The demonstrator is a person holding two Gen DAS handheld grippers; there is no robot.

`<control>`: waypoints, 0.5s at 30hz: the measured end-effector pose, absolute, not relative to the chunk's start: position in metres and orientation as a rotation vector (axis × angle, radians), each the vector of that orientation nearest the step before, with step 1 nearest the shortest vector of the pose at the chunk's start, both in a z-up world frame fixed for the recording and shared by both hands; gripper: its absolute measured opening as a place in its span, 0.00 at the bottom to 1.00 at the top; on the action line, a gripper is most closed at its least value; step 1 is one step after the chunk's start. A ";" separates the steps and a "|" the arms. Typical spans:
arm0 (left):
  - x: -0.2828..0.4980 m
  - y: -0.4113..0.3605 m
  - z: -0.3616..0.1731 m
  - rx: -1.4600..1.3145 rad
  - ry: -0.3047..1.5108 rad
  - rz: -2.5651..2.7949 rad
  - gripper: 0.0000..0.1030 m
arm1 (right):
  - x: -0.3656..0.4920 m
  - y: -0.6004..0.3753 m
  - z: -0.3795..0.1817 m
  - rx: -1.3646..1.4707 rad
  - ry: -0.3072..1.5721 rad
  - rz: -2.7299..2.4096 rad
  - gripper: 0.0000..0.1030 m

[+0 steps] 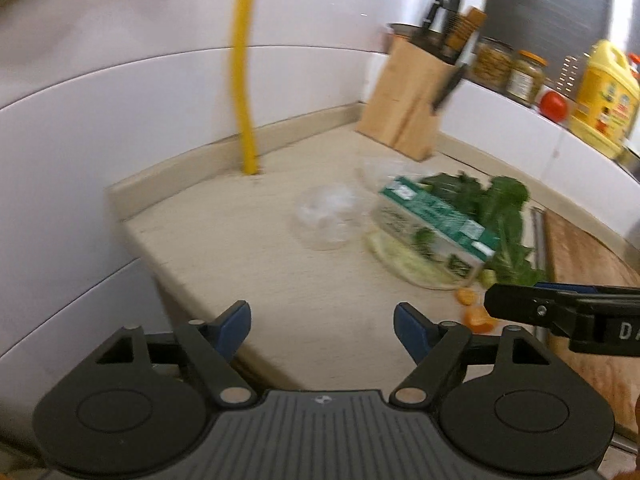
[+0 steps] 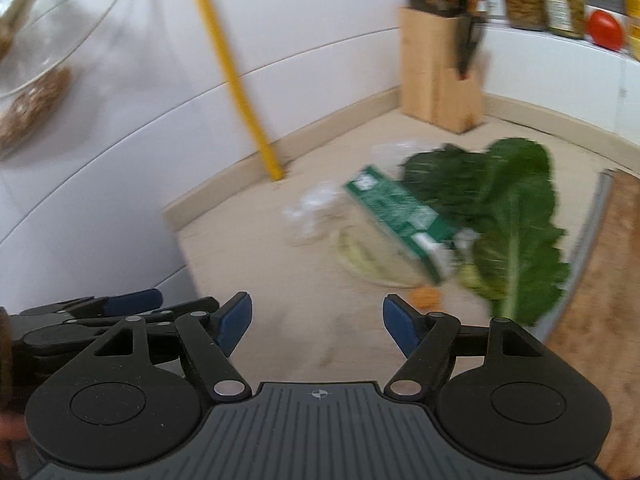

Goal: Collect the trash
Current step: 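Move both open grippers back toward the green carton and leafy greens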

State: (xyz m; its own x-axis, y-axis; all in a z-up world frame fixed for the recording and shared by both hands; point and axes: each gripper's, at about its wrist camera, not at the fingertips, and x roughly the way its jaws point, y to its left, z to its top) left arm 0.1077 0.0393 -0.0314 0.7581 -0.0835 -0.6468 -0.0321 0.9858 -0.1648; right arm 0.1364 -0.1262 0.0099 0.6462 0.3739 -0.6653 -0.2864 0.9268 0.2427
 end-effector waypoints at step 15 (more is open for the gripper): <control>0.139 -0.009 -0.034 -0.145 0.756 -0.130 0.74 | 0.149 -0.192 0.003 0.149 0.776 0.241 0.79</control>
State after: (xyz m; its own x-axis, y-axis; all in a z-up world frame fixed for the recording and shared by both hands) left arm 0.1392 -0.0086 -0.0343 0.7206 -0.1692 -0.6723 0.0653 0.9820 -0.1771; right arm 0.1485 -0.1923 0.0025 0.6884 0.2690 -0.6736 -0.1596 0.9621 0.2211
